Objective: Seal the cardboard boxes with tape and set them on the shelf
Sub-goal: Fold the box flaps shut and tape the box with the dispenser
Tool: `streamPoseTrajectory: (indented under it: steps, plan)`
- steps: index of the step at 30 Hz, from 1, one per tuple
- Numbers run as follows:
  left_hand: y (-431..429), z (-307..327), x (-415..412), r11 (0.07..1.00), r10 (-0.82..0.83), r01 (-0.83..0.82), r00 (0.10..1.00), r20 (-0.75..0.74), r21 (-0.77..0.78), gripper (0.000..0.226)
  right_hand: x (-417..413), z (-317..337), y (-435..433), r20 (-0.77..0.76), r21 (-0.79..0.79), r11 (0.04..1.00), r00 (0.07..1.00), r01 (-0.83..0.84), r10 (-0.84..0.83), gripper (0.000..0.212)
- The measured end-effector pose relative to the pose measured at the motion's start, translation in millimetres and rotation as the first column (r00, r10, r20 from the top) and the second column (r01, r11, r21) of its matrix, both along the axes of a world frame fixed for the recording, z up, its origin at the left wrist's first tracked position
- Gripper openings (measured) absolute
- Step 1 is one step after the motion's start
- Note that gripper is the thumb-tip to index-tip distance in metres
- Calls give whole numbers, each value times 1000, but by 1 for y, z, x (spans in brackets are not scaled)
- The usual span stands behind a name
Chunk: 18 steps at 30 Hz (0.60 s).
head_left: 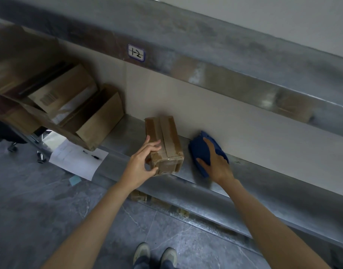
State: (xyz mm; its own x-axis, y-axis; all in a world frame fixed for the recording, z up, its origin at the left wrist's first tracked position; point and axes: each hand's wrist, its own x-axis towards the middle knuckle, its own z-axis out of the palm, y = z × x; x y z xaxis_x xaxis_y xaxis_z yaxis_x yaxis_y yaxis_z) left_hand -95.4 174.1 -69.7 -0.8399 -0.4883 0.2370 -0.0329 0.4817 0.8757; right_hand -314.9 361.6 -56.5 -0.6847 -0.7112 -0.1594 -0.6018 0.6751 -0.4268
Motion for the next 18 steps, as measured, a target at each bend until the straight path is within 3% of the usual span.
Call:
streamPoseTrajectory:
  steps: [8, 12, 15, 18]
  plan:
    - [-1, 5, 3, 998, 5, -1, 998, 58, -61, 64, 2, 5, 2, 34, 13, 1000, 999, 26, -27, 82]
    - [-1, 12, 5, 988, 12, 1, 996, 83, -156, 62, 3, 17, 7, -102, 6, 998, 993, 67, -66, 82]
    - [-6, 16, 7, 939, 49, -10, 993, 105, -343, 61, 8, 25, 8, -345, -110, 983, 933, -145, 99, 73]
    - [-9, 19, 10, 881, 84, -11, 987, 134, -474, 62, 18, 33, 1, -342, -203, 886, 878, -416, 334, 72]
